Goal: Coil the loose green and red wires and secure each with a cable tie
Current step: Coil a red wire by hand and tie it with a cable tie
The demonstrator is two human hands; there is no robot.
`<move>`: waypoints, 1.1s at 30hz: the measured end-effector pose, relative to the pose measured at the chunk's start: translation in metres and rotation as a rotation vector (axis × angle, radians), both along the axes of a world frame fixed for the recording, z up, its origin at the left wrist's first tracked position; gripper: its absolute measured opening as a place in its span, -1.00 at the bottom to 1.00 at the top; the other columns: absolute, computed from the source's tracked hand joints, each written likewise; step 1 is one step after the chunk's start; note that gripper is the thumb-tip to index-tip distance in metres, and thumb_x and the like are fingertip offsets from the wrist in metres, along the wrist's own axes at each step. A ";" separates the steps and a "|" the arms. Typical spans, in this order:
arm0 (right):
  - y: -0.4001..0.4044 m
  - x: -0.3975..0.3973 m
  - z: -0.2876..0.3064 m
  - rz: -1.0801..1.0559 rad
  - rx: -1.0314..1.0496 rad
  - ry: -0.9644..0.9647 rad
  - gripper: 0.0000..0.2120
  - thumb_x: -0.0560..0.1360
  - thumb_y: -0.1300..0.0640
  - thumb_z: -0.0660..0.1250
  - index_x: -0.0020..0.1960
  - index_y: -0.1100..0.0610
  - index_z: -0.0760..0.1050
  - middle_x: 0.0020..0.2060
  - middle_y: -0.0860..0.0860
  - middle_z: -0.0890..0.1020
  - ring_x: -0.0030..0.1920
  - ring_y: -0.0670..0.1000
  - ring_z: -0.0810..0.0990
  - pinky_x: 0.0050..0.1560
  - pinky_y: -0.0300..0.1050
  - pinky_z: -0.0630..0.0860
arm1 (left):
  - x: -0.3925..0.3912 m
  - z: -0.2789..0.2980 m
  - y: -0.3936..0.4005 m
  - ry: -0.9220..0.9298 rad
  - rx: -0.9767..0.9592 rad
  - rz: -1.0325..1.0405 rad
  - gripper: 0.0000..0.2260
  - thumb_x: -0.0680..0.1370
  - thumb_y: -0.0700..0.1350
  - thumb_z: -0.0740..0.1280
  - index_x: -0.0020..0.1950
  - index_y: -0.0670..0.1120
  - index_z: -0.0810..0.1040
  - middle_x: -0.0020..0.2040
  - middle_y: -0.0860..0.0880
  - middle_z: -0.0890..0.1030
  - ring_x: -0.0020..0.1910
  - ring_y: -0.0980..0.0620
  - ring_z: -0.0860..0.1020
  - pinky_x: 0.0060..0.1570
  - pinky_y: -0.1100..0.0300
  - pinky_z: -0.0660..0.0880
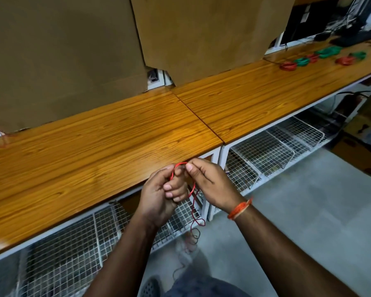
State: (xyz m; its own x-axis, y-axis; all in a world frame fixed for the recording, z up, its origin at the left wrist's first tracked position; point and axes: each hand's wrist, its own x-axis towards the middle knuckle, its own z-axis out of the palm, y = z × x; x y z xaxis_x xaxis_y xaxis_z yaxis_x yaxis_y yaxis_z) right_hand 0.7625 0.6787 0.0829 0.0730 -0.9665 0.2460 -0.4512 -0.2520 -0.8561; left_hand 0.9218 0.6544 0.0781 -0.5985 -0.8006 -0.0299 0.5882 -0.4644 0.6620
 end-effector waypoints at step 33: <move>-0.063 0.073 -0.010 0.012 0.011 -0.078 -0.75 0.71 0.03 0.22 -0.12 0.02 0.54 -0.34 -0.01 0.57 -0.32 0.02 0.55 -0.30 0.01 0.49 | 0.073 0.018 -0.048 -0.114 0.129 0.133 -0.83 0.62 -0.13 0.17 -0.10 -0.16 0.46 -0.50 0.10 0.25 -0.57 0.19 0.21 -0.53 0.33 0.17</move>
